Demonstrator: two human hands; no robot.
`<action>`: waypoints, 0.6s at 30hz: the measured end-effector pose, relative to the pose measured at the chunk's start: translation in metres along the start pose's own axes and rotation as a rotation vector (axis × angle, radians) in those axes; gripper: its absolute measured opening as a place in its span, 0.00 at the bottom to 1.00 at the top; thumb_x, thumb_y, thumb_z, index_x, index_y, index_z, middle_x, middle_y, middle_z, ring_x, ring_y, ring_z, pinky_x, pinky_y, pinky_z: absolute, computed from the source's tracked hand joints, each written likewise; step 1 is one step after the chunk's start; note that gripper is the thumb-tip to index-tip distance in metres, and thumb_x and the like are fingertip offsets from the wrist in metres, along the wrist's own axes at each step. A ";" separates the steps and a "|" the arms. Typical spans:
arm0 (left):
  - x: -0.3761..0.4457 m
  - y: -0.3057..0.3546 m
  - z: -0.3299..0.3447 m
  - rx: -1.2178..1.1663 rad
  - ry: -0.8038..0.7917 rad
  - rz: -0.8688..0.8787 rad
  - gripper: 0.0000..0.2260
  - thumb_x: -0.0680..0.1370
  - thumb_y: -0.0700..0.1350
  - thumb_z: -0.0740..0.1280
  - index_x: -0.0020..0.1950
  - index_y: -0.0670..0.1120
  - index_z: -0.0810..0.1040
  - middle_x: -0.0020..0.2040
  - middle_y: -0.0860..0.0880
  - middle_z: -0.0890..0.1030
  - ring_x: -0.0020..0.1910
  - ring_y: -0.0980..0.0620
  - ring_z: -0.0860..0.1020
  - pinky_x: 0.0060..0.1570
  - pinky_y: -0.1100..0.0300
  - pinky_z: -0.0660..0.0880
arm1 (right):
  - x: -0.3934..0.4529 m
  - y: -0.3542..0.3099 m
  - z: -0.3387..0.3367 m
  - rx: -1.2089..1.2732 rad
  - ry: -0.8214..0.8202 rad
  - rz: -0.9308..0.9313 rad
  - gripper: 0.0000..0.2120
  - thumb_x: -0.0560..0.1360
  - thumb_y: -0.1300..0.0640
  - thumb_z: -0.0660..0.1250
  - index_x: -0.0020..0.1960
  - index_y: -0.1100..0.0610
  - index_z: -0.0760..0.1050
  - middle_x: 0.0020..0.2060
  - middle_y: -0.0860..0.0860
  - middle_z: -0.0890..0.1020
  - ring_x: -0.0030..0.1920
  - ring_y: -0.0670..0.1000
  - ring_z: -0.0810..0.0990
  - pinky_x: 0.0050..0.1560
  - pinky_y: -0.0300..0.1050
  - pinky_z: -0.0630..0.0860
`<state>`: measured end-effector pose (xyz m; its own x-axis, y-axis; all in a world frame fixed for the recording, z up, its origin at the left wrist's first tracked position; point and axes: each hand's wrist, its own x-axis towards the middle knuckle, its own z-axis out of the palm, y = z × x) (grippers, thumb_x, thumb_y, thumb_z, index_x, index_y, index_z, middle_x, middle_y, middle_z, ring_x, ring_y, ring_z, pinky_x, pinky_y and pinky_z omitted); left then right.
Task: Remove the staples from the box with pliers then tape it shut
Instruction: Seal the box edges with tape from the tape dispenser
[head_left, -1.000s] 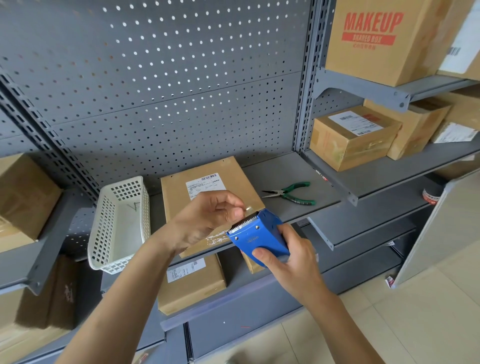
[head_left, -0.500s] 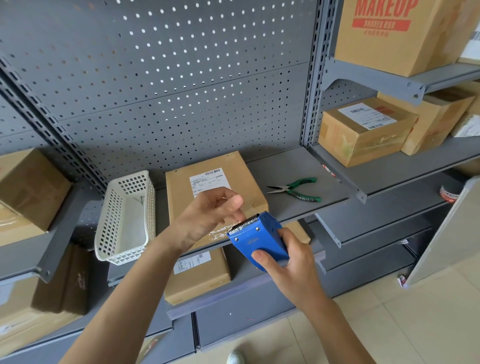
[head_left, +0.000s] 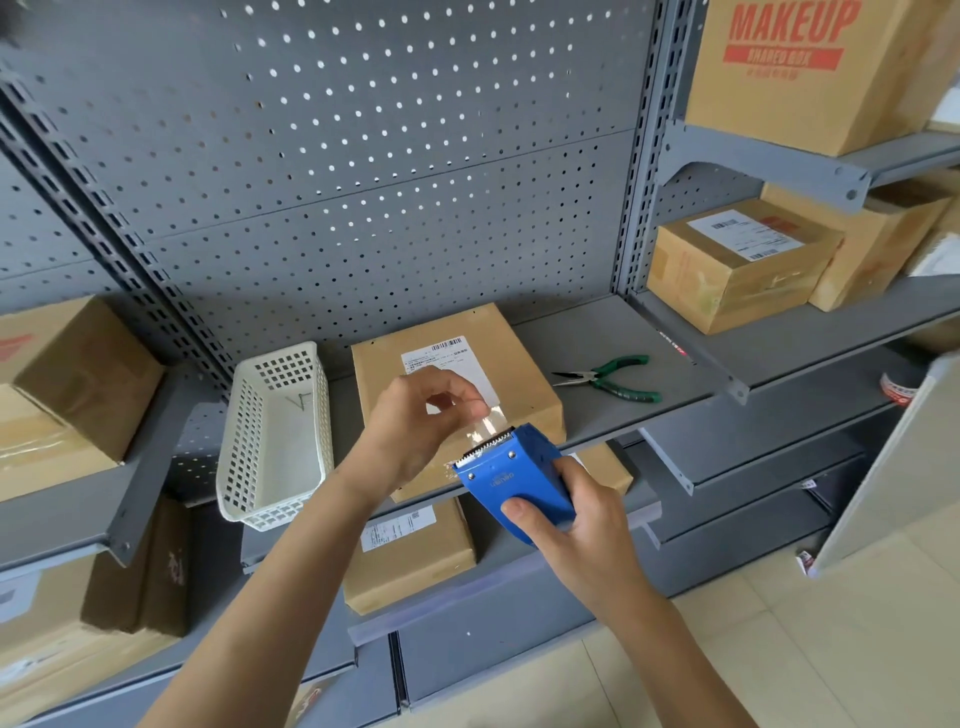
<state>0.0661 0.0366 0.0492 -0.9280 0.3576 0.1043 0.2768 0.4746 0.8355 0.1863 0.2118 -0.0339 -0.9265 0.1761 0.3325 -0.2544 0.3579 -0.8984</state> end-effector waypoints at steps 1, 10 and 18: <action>-0.001 -0.001 -0.004 -0.022 -0.001 -0.003 0.03 0.74 0.47 0.76 0.41 0.53 0.84 0.44 0.56 0.84 0.46 0.51 0.80 0.53 0.55 0.76 | 0.000 -0.002 0.005 0.001 0.002 0.012 0.14 0.71 0.36 0.70 0.48 0.42 0.72 0.38 0.36 0.80 0.36 0.44 0.80 0.34 0.31 0.71; -0.012 -0.023 -0.042 -0.026 0.013 -0.017 0.04 0.75 0.44 0.75 0.40 0.51 0.85 0.40 0.57 0.85 0.39 0.59 0.79 0.47 0.64 0.73 | -0.003 -0.011 0.052 -0.048 0.016 0.134 0.24 0.69 0.31 0.69 0.48 0.51 0.77 0.38 0.44 0.83 0.38 0.49 0.82 0.36 0.42 0.77; -0.015 -0.047 -0.058 0.071 0.099 0.016 0.06 0.76 0.43 0.74 0.40 0.51 0.84 0.36 0.58 0.83 0.35 0.59 0.74 0.40 0.66 0.70 | -0.001 -0.020 0.085 -0.117 0.019 0.185 0.22 0.71 0.31 0.68 0.47 0.50 0.76 0.36 0.46 0.83 0.37 0.49 0.82 0.36 0.48 0.80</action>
<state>0.0525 -0.0378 0.0399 -0.9423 0.2864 0.1732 0.3058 0.5264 0.7933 0.1694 0.1265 -0.0403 -0.9488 0.2654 0.1714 -0.0456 0.4220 -0.9055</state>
